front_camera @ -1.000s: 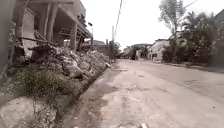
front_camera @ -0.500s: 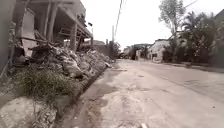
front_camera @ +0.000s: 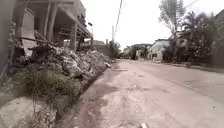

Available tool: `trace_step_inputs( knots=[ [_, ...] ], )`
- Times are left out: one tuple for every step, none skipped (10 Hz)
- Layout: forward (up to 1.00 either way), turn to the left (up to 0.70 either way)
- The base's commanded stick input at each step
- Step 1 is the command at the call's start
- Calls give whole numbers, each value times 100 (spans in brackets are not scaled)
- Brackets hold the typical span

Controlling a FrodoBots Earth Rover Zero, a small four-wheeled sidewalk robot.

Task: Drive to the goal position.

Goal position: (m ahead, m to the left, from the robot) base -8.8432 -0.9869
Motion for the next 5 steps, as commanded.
trace_step_inputs(
  knots=[
    [6, 0],
    [6, 0],
    [6, 0],
    [6, 0],
    [6, 0]
  ],
)
